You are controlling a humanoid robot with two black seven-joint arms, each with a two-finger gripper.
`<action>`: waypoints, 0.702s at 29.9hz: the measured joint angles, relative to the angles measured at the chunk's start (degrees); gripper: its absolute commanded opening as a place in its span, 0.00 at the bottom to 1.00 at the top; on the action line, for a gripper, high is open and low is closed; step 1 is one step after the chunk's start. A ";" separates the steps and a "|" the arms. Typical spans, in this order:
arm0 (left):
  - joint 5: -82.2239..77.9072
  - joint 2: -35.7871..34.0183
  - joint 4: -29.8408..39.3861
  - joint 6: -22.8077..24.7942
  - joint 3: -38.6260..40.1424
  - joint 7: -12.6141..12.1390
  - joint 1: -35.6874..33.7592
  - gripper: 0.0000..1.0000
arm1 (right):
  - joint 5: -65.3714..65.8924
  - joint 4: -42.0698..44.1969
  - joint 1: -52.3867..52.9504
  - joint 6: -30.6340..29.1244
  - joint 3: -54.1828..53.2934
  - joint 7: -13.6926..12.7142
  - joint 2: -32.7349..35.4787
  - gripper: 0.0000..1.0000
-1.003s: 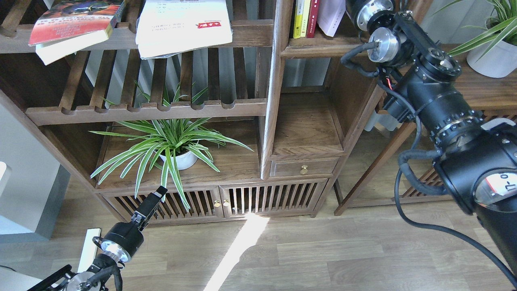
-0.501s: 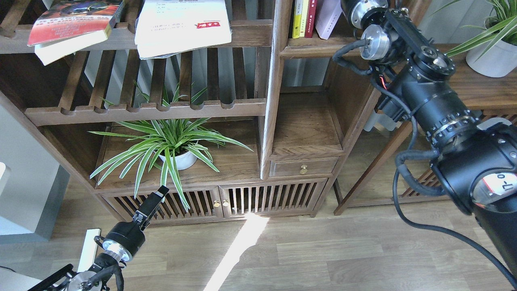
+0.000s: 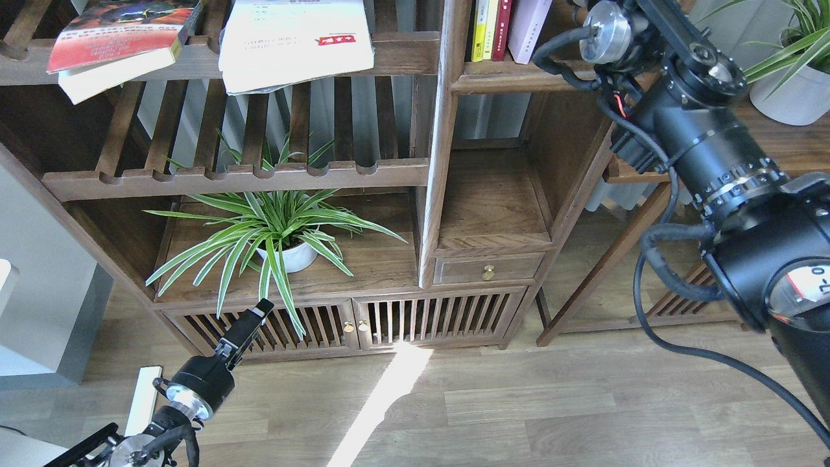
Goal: Organize books on shelf
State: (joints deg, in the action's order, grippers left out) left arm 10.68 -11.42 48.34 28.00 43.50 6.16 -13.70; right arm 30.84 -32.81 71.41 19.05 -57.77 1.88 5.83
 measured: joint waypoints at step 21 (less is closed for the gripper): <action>-0.48 0.61 0.07 0.00 -0.09 -0.14 -0.44 0.98 | 0.00 -2.93 3.21 3.73 -0.14 -1.05 4.25 0.68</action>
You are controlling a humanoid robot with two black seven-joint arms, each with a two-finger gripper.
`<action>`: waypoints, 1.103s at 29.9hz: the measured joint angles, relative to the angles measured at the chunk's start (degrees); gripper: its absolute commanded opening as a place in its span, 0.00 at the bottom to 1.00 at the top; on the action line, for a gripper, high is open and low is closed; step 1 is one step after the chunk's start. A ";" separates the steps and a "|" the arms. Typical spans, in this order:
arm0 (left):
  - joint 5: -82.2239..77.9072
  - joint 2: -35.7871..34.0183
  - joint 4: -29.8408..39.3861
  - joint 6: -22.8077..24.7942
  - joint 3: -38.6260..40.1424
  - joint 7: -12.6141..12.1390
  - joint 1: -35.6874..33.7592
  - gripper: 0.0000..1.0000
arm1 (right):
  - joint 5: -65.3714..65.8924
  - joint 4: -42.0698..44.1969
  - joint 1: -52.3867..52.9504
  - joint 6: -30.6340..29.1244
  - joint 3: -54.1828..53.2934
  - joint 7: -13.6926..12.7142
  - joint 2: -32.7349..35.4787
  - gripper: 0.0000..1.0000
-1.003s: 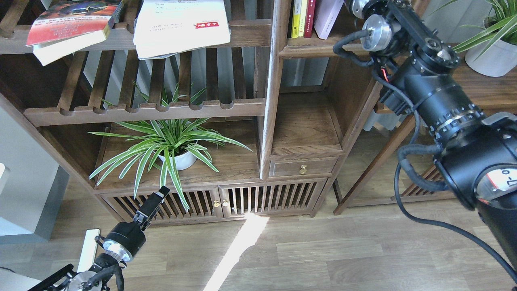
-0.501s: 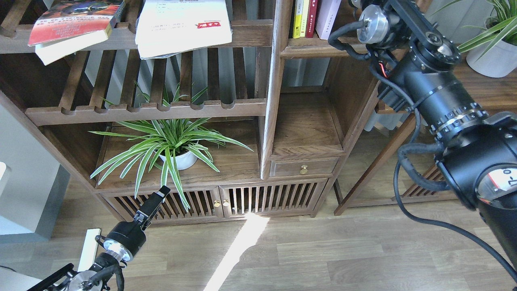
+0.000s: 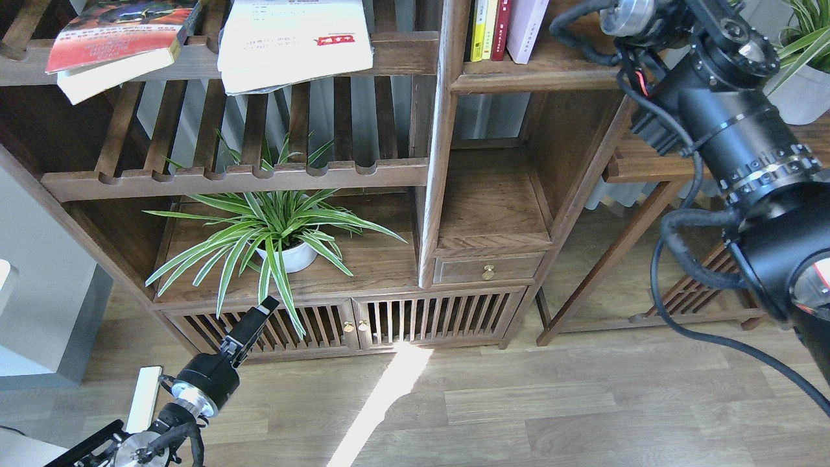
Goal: Organize books on shelf
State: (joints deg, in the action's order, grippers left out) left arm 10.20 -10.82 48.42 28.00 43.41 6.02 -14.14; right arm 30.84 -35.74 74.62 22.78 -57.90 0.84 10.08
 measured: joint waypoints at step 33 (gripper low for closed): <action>0.52 0.62 3.65 0.00 1.36 0.83 -4.15 0.98 | -0.34 -22.82 -6.50 5.23 -0.61 -1.47 2.77 0.99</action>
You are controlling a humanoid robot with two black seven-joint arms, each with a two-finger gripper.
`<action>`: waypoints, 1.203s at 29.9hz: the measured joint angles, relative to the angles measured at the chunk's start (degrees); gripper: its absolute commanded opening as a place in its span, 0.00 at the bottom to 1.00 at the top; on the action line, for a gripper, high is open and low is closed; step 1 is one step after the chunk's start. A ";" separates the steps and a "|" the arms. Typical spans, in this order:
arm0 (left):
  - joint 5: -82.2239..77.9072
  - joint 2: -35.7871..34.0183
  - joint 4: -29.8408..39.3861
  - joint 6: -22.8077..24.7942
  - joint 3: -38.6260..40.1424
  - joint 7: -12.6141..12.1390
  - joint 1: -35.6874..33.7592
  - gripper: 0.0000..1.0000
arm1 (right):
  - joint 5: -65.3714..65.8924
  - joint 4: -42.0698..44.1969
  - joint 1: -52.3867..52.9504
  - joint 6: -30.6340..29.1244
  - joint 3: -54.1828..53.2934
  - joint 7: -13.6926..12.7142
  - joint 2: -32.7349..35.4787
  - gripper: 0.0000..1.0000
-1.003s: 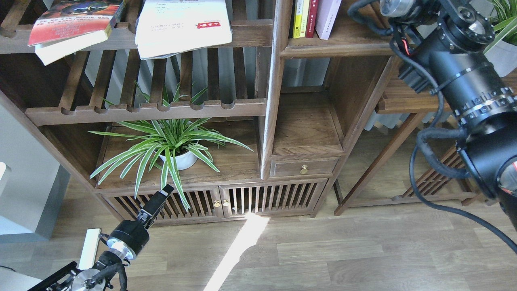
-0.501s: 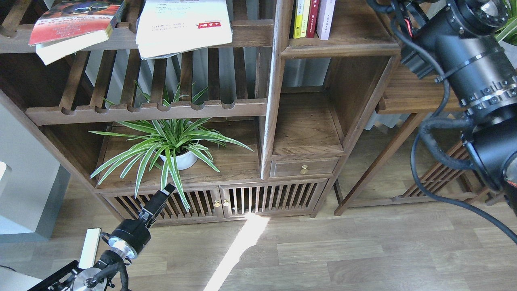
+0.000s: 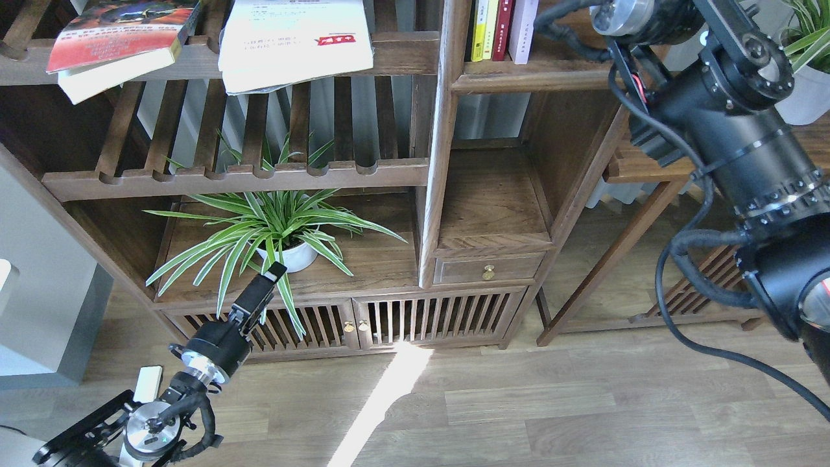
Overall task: Organize books on shelf
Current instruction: 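Withdraw the right gripper and raise the left gripper toward the upper shelf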
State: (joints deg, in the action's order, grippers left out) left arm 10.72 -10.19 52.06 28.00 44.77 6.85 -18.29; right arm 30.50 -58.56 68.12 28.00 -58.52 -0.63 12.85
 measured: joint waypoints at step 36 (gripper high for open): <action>3.58 3.83 9.16 0.00 6.96 0.19 -10.62 0.98 | 0.37 -16.93 -23.68 -19.91 -13.65 0.16 6.07 1.00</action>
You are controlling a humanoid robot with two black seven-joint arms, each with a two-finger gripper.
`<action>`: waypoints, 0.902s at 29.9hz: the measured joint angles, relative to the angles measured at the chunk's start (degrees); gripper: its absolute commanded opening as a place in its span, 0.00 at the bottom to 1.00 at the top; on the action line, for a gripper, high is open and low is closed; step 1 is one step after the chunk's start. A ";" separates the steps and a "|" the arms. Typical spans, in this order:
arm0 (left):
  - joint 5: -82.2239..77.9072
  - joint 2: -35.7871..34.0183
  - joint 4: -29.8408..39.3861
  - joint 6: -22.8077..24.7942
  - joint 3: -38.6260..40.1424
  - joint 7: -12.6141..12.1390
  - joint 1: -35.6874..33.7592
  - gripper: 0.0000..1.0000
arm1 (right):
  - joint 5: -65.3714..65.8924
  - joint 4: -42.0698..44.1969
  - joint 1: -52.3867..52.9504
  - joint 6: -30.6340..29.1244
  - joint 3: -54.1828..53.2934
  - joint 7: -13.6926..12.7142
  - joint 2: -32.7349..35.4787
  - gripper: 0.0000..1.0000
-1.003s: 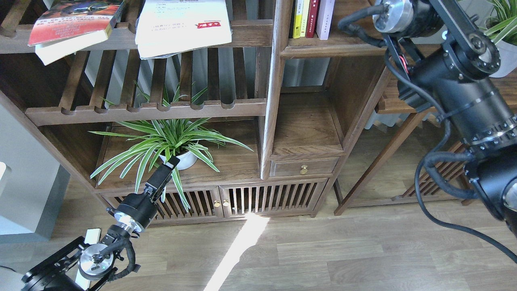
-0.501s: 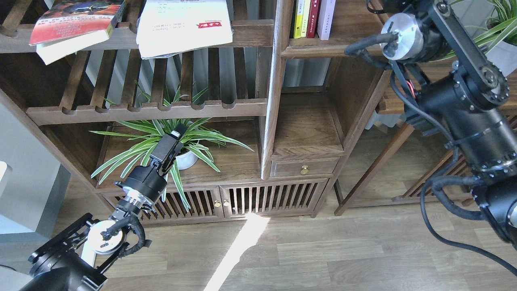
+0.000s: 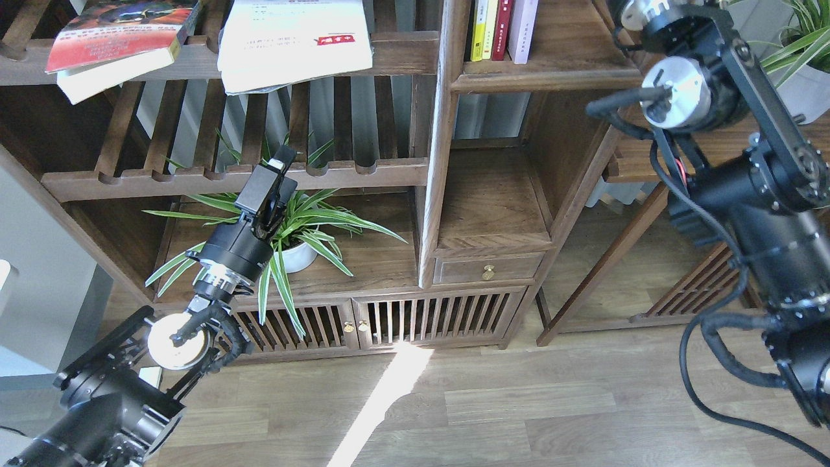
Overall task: Organize books on shelf
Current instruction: 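Withdraw the right gripper and raise the left gripper toward the upper shelf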
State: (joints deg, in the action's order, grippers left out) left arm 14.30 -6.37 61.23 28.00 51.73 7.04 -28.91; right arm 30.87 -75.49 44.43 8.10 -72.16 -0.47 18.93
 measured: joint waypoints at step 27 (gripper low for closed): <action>5.92 4.45 0.66 0.00 0.57 0.09 -5.02 0.97 | -1.76 0.44 -19.61 -36.10 -14.93 -0.06 0.43 1.00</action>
State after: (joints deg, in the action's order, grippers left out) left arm 20.22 -1.91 61.88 28.00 52.30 7.13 -33.93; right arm 29.11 -75.06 24.83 -28.00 -87.09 -0.53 19.35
